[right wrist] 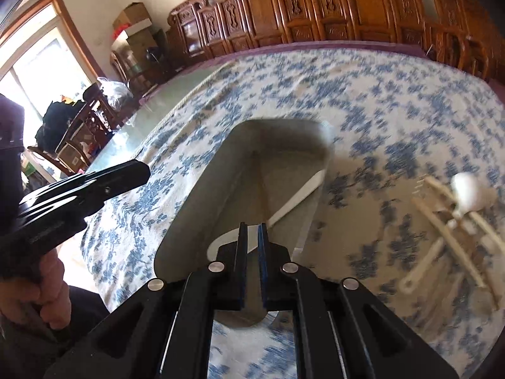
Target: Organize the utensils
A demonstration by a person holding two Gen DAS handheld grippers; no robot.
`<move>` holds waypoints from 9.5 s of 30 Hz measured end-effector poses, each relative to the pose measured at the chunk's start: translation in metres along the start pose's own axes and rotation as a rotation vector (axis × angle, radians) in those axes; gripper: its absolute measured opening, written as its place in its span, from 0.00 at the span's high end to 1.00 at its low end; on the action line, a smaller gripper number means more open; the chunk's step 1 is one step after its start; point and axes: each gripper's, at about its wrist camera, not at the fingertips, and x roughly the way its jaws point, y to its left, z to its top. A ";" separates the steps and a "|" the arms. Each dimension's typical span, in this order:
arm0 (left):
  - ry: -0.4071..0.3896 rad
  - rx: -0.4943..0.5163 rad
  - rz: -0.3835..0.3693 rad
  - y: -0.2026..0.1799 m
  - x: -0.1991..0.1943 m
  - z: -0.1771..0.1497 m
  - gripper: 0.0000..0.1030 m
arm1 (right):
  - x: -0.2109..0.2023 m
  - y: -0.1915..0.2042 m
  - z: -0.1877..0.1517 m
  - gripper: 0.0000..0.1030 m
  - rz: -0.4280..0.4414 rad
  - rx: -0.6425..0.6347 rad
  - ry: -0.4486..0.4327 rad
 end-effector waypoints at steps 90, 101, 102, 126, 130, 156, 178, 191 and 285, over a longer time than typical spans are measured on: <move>0.040 0.219 -0.076 -0.141 0.019 -0.048 0.55 | -0.058 -0.164 -0.084 0.97 -0.116 0.195 0.034; 0.084 0.206 -0.083 -0.156 0.041 -0.043 0.55 | -0.089 -0.174 -0.070 0.97 -0.116 0.196 -0.101; 0.088 0.209 -0.083 -0.158 0.043 -0.041 0.55 | -0.092 -0.177 -0.069 0.97 -0.121 0.202 -0.113; 0.206 0.132 -0.103 -0.249 0.128 -0.016 0.55 | -0.132 -0.254 -0.068 0.97 -0.308 0.337 -0.210; 0.220 0.114 -0.042 -0.256 0.142 -0.016 0.55 | -0.132 -0.253 -0.067 0.97 -0.293 0.340 -0.215; 0.252 0.065 0.064 -0.255 0.155 -0.013 0.51 | -0.130 -0.244 -0.064 0.97 -0.277 0.334 -0.221; 0.254 0.189 -0.015 -0.240 0.133 -0.019 0.57 | -0.131 -0.242 -0.063 0.97 -0.276 0.329 -0.220; 0.352 0.520 -0.113 -0.242 0.154 0.004 0.65 | -0.128 -0.246 -0.065 0.97 -0.278 0.339 -0.210; 0.308 0.113 0.043 -0.041 0.084 -0.020 0.98 | -0.081 -0.136 -0.050 0.97 -0.218 0.100 -0.132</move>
